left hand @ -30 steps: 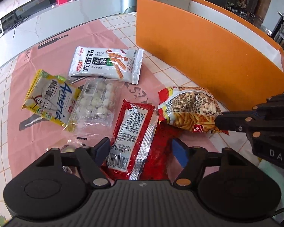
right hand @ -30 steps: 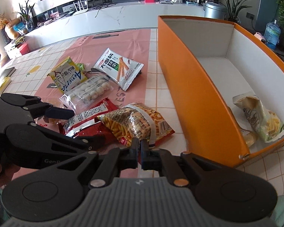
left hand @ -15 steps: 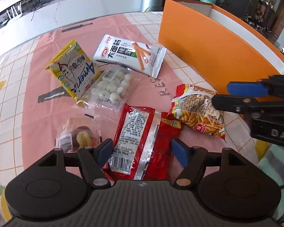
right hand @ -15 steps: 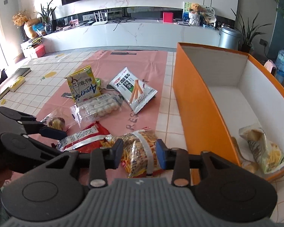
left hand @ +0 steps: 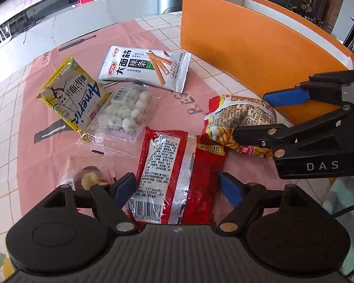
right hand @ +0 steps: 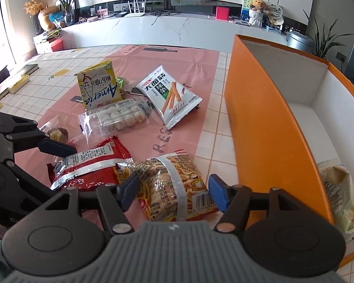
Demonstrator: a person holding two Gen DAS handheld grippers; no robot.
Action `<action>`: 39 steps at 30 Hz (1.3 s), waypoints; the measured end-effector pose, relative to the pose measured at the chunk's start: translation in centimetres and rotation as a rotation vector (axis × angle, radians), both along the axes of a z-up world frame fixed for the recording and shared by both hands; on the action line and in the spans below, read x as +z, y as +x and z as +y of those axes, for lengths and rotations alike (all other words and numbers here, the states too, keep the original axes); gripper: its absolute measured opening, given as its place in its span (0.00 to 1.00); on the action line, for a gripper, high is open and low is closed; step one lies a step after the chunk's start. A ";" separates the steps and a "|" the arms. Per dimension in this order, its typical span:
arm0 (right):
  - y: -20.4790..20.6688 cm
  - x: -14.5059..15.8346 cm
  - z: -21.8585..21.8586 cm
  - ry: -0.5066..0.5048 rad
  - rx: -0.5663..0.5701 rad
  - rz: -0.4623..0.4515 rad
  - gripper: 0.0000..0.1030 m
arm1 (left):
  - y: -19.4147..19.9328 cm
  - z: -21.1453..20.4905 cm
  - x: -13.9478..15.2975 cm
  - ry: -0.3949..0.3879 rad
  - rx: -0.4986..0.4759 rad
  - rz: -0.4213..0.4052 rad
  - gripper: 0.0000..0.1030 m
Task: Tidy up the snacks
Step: 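Close the right gripper on the stick-snack bag while the left gripper grasps the red sausage pack, then carry the stick-snack bag and red sausage pack with both grippers over the orange box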
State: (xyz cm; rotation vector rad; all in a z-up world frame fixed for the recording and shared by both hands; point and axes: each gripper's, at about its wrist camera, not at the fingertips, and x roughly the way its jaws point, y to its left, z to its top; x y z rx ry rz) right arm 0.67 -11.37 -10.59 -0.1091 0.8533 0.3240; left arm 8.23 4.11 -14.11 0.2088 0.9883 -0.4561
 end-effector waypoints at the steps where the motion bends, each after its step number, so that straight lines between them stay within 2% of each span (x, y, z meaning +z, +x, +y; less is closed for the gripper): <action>1: 0.1 -0.1 0.0 0.004 -0.001 0.005 0.63 | 0.1 0.1 -0.1 -0.007 0.006 0.004 0.93; 10: 0.6 -1.0 0.0 0.026 -0.017 0.049 0.62 | -0.2 -0.9 -0.5 0.036 -0.001 -0.019 0.93; 13: 0.5 -1.0 -0.1 0.025 -0.024 0.046 0.53 | -0.1 -1.0 -0.4 0.034 0.012 -0.008 0.88; 19: 0.3 -0.8 0.0 0.024 -0.022 0.045 0.44 | -0.2 -1.2 -0.1 0.041 0.052 -0.003 0.84; 28: -0.6 2.5 -0.3 0.036 -0.042 -0.011 0.40 | -0.3 0.0 1.4 -0.064 0.171 0.007 0.80; 39: -1.3 8.3 -2.2 0.054 -0.066 -0.091 0.40 | -1.0 0.5 6.8 -0.174 0.264 -0.094 0.79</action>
